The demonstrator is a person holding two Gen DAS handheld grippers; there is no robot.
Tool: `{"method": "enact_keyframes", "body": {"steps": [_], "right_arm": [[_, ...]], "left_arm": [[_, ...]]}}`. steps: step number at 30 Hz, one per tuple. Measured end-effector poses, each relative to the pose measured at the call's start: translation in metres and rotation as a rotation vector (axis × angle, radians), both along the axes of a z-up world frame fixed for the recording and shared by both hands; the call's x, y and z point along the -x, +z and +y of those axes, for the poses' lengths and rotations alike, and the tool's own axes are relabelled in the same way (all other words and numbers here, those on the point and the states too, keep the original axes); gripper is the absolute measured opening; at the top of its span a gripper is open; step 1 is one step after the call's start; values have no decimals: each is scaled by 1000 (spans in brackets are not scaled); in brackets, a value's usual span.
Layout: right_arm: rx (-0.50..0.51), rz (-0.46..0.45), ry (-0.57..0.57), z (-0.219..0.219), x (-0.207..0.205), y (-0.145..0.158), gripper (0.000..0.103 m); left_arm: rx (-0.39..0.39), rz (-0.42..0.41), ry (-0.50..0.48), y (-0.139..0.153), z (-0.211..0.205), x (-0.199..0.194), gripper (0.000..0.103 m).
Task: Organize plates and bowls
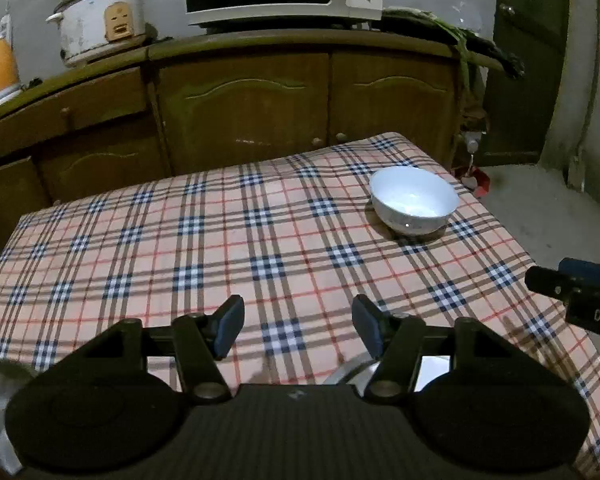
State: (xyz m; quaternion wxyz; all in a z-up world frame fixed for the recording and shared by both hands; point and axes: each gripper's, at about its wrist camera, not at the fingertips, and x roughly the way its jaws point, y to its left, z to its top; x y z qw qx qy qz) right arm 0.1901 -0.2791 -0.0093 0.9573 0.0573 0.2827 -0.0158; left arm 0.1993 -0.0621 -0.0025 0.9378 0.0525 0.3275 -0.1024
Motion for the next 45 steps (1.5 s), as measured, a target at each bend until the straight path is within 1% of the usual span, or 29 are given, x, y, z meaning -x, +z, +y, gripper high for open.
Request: {"method": "enact_keyframes", "body": {"steps": [7,15,18,24,26,29,31,35,37,39,40,41,42,43,44,45], "right_arm": [[-6,-5,-13,-13,-17,-2,60],[-30,5,-12,-28,-46,-12,62],[-56,9,-17,-37,-65,-15,62],[-98,18,-47,-54,-115,-25,64],[-124,28,-52,-61,-133,-30,64],[-167,35,-82,-71,-158,-38,64],[-158,45,-89,-73,-172,-44,64],[-186,83,-92,-75,-196,-58,64],[-198,92,-88,-74,-204,-64,64],[-208,105,-85,-73,-211,-70,60],[-213,117,-78,-73,-215,-74,57],[-223,132,-69,-72,-219,-77,47],[-236,146,-61,-71,-222,-80,31],[-251,151,-54,-71,-224,-84,28],[-253,144,-61,-70,-224,-84,28],[-259,138,-66,-69,-223,-84,28]], "left_arm": [[-29,-8,-23,0,-15,-18,62],[-61,8,-54,-9,-34,-48,64],[-61,3,-69,-11,-43,-67,66],[-17,11,-79,-14,-58,-114,68],[-23,10,-81,-17,-65,-130,68],[4,40,-80,-25,-74,-157,68],[21,50,-78,-31,-80,-170,68],[16,79,-98,-47,-96,-194,67],[11,97,-103,-55,-101,-203,64],[21,124,-110,-63,-104,-211,47],[24,139,-114,-67,-105,-215,45],[29,145,-122,-70,-105,-217,39],[42,143,-130,-71,-105,-218,33],[52,146,-136,-72,-106,-219,29],[62,148,-147,-72,-107,-219,20],[62,150,-163,-72,-109,-218,16]]}}
